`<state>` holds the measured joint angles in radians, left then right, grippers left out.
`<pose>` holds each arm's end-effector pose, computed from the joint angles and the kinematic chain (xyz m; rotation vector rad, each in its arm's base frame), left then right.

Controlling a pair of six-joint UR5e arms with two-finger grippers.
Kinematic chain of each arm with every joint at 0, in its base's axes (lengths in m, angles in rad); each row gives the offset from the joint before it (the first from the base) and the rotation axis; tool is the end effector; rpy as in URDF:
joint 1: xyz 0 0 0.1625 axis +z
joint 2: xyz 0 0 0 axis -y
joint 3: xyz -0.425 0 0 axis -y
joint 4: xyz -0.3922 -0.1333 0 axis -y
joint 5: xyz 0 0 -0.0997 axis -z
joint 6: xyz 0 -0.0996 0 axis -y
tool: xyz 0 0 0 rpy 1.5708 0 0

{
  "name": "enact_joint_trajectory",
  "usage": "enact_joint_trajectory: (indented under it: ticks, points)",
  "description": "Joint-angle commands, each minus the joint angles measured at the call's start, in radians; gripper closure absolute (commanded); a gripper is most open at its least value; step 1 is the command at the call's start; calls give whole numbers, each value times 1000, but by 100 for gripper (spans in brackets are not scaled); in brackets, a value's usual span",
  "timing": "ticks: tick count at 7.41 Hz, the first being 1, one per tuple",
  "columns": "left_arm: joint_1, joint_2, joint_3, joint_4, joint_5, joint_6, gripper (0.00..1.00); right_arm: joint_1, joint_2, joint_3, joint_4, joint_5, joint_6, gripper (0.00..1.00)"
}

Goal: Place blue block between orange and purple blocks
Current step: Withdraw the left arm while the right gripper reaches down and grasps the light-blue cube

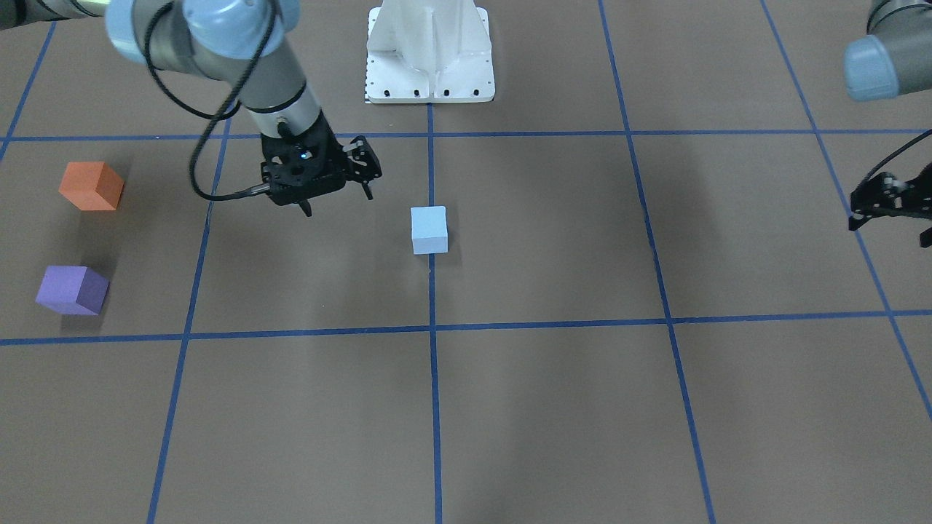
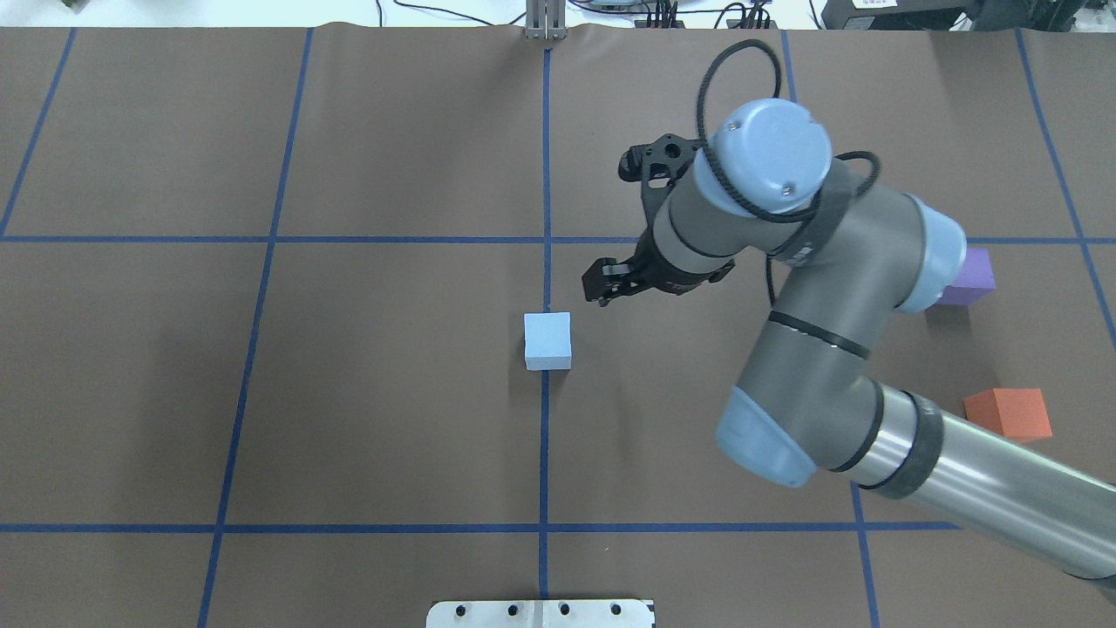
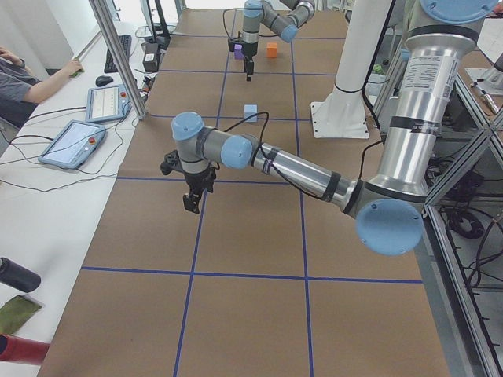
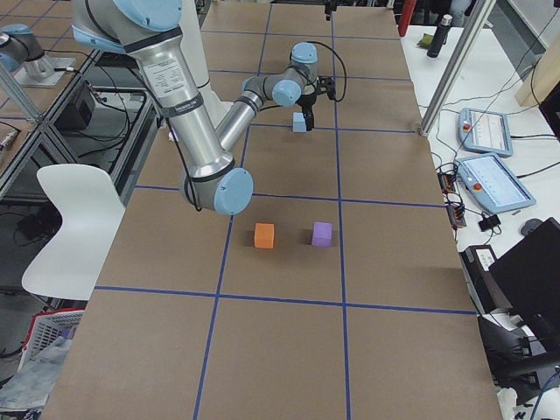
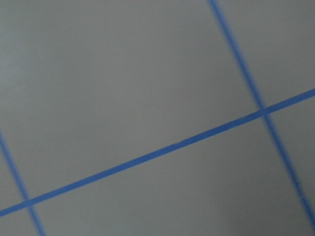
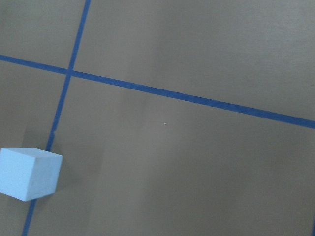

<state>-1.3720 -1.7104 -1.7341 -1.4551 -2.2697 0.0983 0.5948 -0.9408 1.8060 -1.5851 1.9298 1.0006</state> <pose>0.0399 -0.5486 0.5227 0.1450 0.7086 0.3495 -0.4755 -0.4404 0.1939 0.1815 -0.8879 -0.1298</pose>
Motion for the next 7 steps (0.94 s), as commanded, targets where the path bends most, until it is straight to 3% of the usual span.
enact_joint_trajectory:
  ticks: [1,2,7]
  points:
    - [-146,52,98,4,-18,234,0,-97,120,-123,-10,-116,85,0]
    - [-182,98,128,-10,-19,324,0,-118,158,-179,-12,-130,98,0]
    - [-213,120,119,-8,-44,328,0,-156,194,-304,4,-179,127,0]
